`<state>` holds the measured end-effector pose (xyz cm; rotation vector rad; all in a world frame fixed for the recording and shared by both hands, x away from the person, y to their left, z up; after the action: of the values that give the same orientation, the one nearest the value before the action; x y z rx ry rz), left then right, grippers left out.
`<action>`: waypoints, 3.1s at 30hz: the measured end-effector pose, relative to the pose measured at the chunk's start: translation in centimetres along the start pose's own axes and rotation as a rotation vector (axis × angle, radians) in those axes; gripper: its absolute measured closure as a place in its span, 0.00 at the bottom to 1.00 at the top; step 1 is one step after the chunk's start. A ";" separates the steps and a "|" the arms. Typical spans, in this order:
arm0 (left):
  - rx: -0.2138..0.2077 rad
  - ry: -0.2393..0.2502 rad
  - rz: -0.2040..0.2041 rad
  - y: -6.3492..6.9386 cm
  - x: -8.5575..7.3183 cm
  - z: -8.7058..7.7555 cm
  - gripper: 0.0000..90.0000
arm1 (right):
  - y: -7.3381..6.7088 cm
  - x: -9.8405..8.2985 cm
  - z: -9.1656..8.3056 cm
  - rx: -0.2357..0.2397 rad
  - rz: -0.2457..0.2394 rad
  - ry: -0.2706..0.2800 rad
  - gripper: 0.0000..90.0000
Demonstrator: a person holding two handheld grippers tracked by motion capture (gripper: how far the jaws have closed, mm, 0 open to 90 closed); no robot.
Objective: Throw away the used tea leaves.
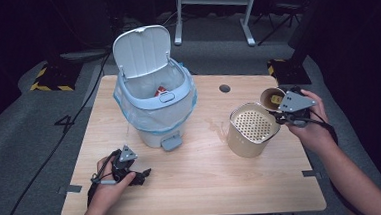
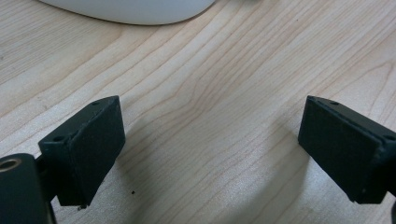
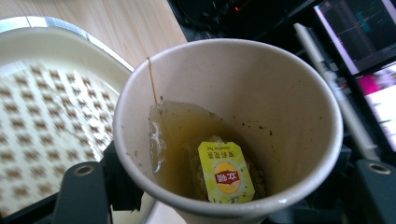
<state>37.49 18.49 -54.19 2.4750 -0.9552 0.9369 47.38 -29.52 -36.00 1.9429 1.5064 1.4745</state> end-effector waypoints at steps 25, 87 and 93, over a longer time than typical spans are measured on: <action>-0.003 -0.002 0.003 0.0 0.0 0.0 0.08 | -1.9 2.9 -0.7 -0.468 -1.099 -0.273 0.38; 0.001 -0.005 0.002 -0.5 -0.1 -0.1 0.08 | -2.1 5.1 -1.2 -0.459 -1.250 -0.298 0.40; 0.005 -0.002 -0.005 -0.6 -0.1 -0.2 0.08 | -0.7 4.6 -1.8 -0.328 -0.878 -0.197 0.40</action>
<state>37.77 19.09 -54.19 2.4819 -0.9476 0.9370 45.25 -25.99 -33.18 0.9768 1.5829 1.0022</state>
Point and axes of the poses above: each handheld gripper's, and its own axes: z roughly forward along the jaws, x roughly out of its top, y roughly to its right, the point moved 5 cm from there along z, roughly forward along the jaws, and after that the axes turned 3 degrees about -x, right-handed, at the moved point
